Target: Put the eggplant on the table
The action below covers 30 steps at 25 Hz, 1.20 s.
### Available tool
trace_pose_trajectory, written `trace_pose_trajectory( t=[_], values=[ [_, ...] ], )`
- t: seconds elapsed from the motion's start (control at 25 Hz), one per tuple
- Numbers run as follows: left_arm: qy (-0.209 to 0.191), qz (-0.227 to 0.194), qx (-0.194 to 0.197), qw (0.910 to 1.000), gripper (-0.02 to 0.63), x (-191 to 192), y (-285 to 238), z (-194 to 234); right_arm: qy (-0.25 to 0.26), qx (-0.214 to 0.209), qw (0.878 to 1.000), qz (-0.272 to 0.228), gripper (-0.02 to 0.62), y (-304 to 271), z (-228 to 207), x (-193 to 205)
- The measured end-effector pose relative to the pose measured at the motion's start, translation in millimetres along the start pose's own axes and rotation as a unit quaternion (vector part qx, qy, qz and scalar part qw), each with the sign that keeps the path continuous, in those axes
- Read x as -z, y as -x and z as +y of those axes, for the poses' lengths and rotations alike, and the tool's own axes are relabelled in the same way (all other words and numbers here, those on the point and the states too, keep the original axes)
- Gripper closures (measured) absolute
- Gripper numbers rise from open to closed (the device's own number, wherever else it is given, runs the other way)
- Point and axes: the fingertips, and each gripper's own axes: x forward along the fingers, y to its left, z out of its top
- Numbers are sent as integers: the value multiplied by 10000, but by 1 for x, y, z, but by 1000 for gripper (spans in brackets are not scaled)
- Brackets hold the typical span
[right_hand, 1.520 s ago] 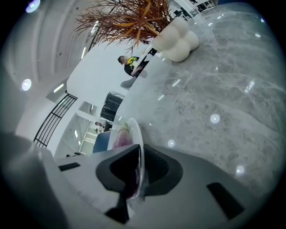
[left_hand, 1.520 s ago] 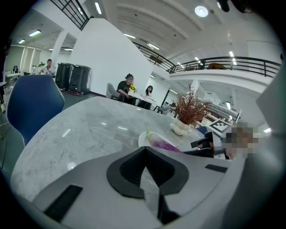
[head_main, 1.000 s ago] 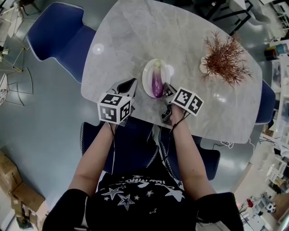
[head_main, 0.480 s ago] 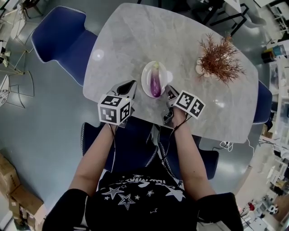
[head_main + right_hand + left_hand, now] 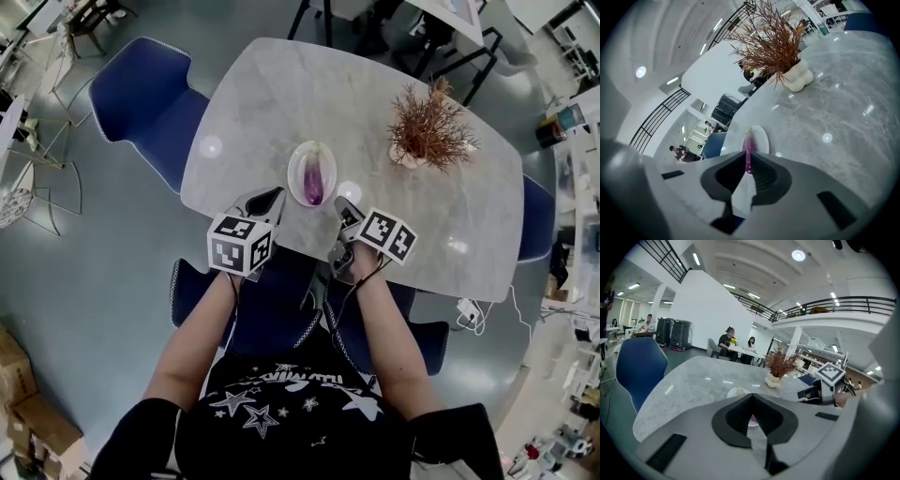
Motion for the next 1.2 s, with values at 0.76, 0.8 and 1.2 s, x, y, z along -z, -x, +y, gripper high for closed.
trace_pose_trajectory(
  t=[0.76,0.8,1.2],
  values=[
    [121,-640,-254,9976,600,-7,42,-89,436,-877,9942,451,561,54,15,12],
    [125,-643,-250,9975,600,-4,46,-90,457,-923,9937,448,561,54,20,14],
    [217,-816,-96,9964,600,13,94,-90,753,-1056,9911,316,561,72,56,47]
  ],
)
